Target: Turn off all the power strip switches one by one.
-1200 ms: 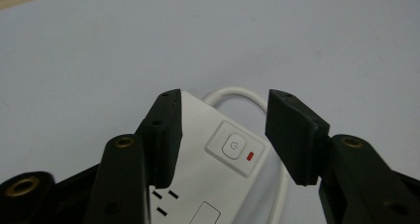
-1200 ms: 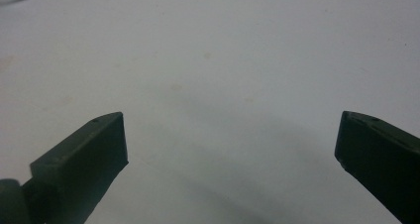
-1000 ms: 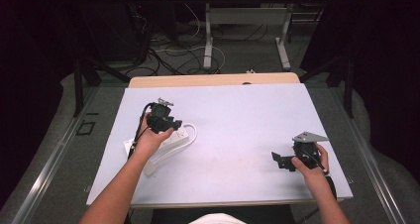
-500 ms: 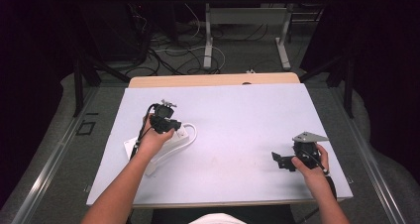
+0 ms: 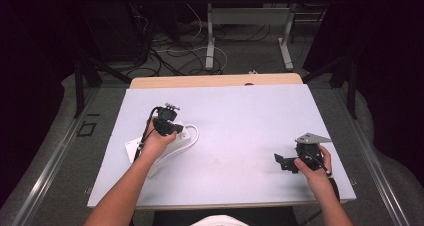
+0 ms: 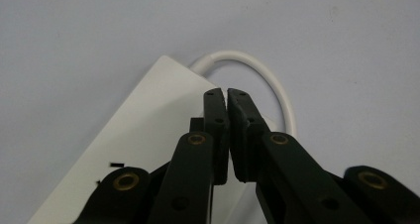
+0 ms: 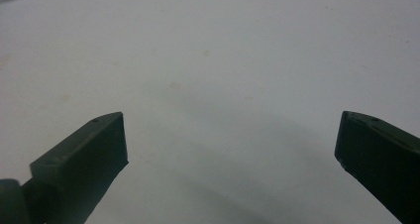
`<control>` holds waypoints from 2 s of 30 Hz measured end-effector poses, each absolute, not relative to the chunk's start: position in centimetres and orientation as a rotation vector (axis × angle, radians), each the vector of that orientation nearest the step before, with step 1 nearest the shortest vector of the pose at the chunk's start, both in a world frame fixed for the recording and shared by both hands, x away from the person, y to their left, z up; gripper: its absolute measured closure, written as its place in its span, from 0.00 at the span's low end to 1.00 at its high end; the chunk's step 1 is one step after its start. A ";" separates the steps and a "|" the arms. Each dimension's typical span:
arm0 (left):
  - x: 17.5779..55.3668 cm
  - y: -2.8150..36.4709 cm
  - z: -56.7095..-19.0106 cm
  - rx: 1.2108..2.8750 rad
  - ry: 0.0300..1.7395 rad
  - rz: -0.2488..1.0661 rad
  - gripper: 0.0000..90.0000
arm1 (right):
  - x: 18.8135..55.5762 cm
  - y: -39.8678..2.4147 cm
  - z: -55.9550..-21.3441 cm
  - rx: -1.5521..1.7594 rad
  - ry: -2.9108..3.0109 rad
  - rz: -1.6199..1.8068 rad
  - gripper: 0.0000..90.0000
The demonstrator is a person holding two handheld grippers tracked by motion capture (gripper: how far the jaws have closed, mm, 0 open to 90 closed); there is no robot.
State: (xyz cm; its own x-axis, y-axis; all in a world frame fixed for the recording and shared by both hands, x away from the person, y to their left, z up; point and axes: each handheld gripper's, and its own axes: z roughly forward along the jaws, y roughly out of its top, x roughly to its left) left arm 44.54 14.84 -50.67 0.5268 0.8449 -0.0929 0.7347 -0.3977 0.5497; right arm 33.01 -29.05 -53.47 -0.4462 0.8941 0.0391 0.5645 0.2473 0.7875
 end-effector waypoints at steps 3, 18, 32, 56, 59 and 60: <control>44.6 14.7 -50.9 2.236 1.284 0.262 1.00 | 33.0 -29.1 -53.5 1.327 2.108 1.058 0.00; 44.8 14.4 -51.4 2.252 1.294 0.231 1.00 | 33.0 -29.0 -53.6 1.329 2.113 1.059 0.00; 44.7 13.9 -51.6 2.256 1.315 0.268 1.00 | 33.0 -28.9 -53.7 1.319 2.123 1.054 0.00; 44.8 13.8 -51.3 2.236 1.358 0.219 1.00 | 33.0 -28.8 -53.8 1.320 2.131 1.052 0.00; 44.7 13.8 -51.3 2.235 1.363 0.219 1.00 | 33.0 -28.8 -53.8 1.319 2.133 1.050 0.00; 44.7 13.8 -51.3 2.235 1.363 0.219 1.00 | 33.0 -28.8 -53.8 1.317 2.130 1.045 0.00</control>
State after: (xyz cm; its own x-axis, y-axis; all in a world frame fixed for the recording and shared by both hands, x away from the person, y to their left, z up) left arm 44.75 13.77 -51.28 0.4837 0.8667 -0.1224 0.7846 -0.3673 0.4996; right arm 33.04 -28.83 -53.76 -0.4599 0.8874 0.0309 0.5677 0.2671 0.7787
